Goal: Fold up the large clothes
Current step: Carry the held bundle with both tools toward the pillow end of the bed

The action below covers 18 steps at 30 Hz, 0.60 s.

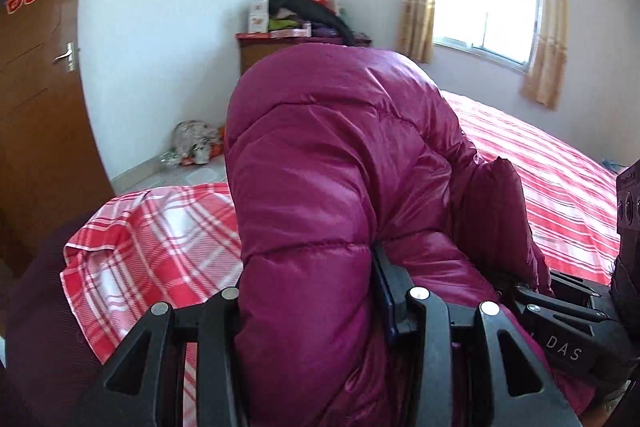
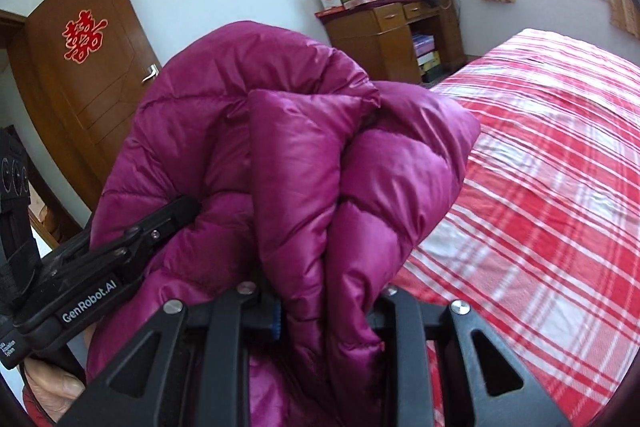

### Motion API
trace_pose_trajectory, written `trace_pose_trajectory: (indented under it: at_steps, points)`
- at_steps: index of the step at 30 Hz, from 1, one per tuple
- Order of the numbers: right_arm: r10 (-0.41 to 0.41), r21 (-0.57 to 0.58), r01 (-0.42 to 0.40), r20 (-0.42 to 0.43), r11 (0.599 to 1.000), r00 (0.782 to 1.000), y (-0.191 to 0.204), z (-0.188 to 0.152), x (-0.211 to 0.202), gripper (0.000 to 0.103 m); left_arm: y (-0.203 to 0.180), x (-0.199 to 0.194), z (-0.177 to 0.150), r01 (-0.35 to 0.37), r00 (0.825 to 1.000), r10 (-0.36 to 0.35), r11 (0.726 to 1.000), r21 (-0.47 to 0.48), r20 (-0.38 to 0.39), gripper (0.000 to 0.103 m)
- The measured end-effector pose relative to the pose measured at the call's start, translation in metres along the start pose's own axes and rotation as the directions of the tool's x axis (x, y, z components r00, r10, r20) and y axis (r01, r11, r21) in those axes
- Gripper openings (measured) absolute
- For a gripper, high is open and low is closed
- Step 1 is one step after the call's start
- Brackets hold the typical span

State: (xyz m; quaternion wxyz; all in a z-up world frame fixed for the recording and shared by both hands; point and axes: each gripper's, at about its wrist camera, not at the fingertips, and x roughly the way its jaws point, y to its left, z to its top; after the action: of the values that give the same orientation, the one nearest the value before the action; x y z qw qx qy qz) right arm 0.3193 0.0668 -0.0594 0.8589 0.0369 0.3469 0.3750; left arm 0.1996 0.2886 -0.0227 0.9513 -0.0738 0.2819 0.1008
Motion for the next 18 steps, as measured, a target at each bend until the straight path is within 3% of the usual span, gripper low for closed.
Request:
trace_pose_trajectory:
  at_steps: [14,18]
  points:
    - [-0.086,-0.084,0.078,-0.095,0.993,0.992,0.012,0.006,0.09,0.026,0.041,0.075,-0.002,-0.076,0.988,0.071,0.996,-0.035,-0.134,0.043]
    - [-0.115,-0.105,0.105,-0.099,0.989,0.988,0.024,-0.009,0.09,0.026,0.047,0.089,-0.007,-0.076,0.985,0.066,0.996,-0.052,-0.158,0.044]
